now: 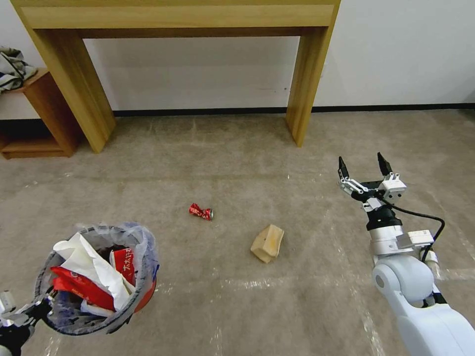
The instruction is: Pick up the trash bin and place the garbage on the floor into it.
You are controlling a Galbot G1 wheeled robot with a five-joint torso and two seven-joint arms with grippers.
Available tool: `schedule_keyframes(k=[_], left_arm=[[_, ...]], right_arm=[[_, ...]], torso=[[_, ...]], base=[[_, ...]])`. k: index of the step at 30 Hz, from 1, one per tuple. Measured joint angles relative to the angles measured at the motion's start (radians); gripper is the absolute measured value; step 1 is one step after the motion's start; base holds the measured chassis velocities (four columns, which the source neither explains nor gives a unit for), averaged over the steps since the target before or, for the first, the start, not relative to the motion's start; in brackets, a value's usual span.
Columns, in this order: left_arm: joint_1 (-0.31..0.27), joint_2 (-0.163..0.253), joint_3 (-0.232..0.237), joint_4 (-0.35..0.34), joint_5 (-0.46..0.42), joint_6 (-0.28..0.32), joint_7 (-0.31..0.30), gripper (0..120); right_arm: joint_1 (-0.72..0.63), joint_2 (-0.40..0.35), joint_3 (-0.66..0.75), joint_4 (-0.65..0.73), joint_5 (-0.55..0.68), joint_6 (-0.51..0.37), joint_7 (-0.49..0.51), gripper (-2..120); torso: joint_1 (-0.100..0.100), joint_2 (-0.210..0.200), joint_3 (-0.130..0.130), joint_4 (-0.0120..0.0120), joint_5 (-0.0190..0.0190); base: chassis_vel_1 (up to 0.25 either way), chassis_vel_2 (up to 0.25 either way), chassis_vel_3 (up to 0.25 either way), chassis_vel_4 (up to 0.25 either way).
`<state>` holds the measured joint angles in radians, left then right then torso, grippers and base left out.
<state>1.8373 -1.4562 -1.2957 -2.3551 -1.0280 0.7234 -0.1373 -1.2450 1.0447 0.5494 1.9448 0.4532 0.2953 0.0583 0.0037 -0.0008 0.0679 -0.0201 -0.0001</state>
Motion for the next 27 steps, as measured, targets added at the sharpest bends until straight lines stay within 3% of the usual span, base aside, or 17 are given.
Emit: schedule_keyframes(k=[18, 21, 23, 24, 26, 27], left_arm=[[0.005, 0.005, -0.006, -0.009, -0.009, 0.0, 0.0, 1], [0.003, 0.002, -0.003, -0.009, -0.008, 0.0, 0.0, 1], [0.002, 0.0, -0.001, -0.013, -0.007, 0.0, 0.0, 1], [0.002, 0.0, -0.001, -0.013, -0.007, 0.0, 0.0, 1], [0.001, -0.001, 0.0, -0.018, -0.007, 0.001, 0.0, 1], [0.001, -0.001, 0.0, -0.018, -0.007, 0.001, 0.0, 1]], right_arm=[[0.018, -0.019, -0.028, -0.016, -0.008, -0.013, -0.006, 100], [0.035, -0.039, -0.036, -0.013, -0.001, -0.05, 0.006, 100], [0.058, -0.066, -0.068, 0.007, 0.017, -0.133, 0.044, 100], [0.058, -0.066, -0.068, 0.007, 0.017, -0.133, 0.044, 100], [0.092, -0.089, -0.121, 0.03, 0.051, -0.235, 0.091, 100], [0.092, -0.089, -0.121, 0.03, 0.051, -0.235, 0.091, 100]], torso=[[0.0, 0.0, 0.0, -0.0003, 0.0001], [0.0, 0.0, 0.0, -0.0003, -0.0001], [0.0, 0.0, 0.0, -0.0003, 0.0], [0.0, 0.0, 0.0, -0.0003, 0.0], [0.0, 0.0, 0.0, -0.0002, -0.0002], [0.0, 0.0, 0.0, -0.0002, -0.0002]], base=[[-0.002, 0.003, 0.001, -0.002], [0.0, 0.0, 0.0, 0.0], [0.0, 0.0, 0.0, 0.0], [0.0, 0.0, 0.0, 0.0], [0.0, 0.0, 0.0, 0.0], [0.0, 0.0, 0.0, 0.0]])
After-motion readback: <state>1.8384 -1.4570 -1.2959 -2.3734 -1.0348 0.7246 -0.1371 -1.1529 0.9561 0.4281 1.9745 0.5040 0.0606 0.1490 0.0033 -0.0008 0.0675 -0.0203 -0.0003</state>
